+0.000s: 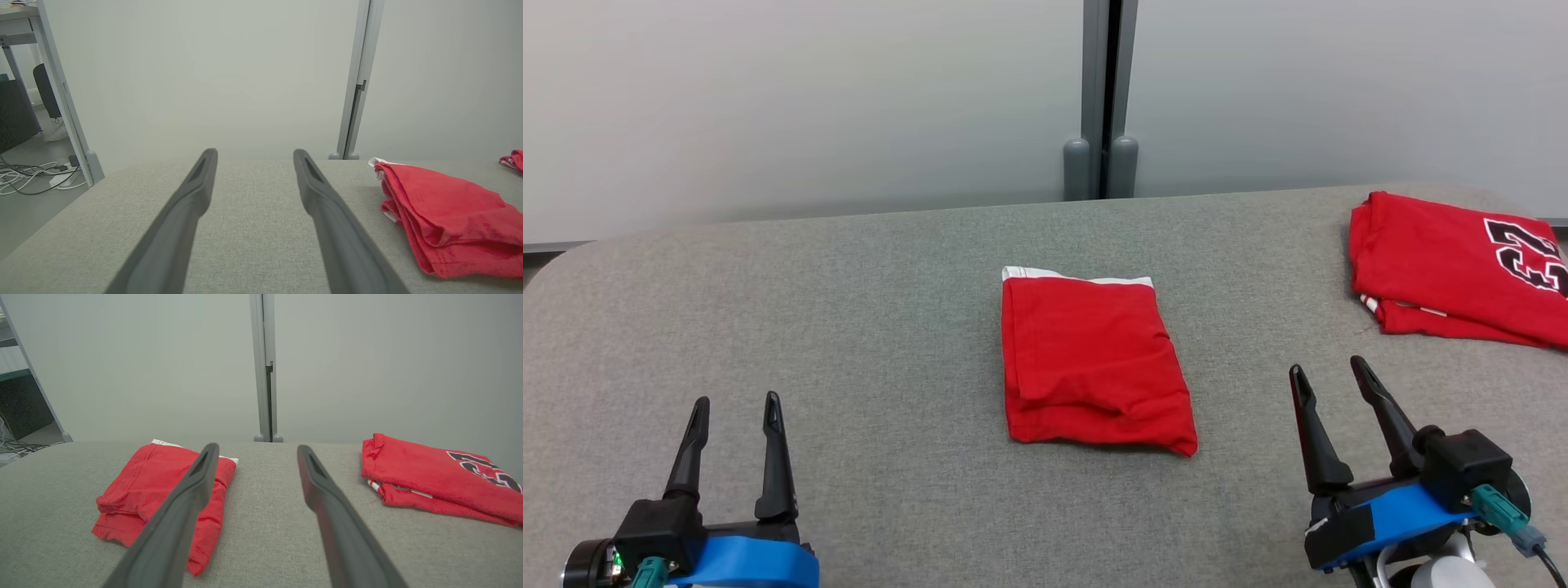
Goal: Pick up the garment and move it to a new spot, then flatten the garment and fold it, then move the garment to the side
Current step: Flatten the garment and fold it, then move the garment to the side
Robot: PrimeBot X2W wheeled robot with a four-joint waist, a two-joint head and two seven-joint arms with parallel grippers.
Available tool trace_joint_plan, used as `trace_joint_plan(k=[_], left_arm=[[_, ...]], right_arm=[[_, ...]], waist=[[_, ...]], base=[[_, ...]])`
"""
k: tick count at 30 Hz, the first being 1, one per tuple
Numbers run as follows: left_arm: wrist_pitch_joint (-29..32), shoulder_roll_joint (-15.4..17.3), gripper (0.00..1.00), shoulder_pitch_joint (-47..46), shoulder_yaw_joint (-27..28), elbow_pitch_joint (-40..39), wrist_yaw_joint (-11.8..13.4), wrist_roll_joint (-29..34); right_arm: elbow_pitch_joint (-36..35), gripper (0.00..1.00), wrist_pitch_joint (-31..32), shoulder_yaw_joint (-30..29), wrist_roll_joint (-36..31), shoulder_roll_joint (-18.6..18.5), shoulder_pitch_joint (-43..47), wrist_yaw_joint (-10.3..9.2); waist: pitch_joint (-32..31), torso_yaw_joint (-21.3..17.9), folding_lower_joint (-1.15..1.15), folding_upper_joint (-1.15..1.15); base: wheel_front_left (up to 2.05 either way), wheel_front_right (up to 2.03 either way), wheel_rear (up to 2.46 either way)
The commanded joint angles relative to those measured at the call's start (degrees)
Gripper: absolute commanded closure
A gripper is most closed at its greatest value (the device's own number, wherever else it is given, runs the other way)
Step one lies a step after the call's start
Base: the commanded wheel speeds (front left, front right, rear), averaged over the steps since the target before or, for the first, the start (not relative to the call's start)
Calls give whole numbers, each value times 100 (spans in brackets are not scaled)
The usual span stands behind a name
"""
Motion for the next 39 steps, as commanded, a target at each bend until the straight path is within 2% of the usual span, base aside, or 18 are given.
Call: trace_joint_plan(k=[1,22,31,39], left_arm=[[-24,24,0,69,-21,4,-23,6],[-25,59,0,-21,-56,4,32,-65],[-24,31,0,-254,-136,-28,24,-97],[-25,-20,0,-523,-246,10,4,-160]], right_arm=[[-21,0,22,-21,-35,25,111,1],[5,0,154,-61,-36,128,-50,1],[120,0,255,172,-52,-12,-1112,1],[1101,0,632,409,-74,-300,-2260,1]], waist=[[-3,24,0,0],[76,88,0,0],[376,233,0,0],[794,560,0,0]], base=[[0,0,0],[0,0,0],[0,0,0],[0,0,0]])
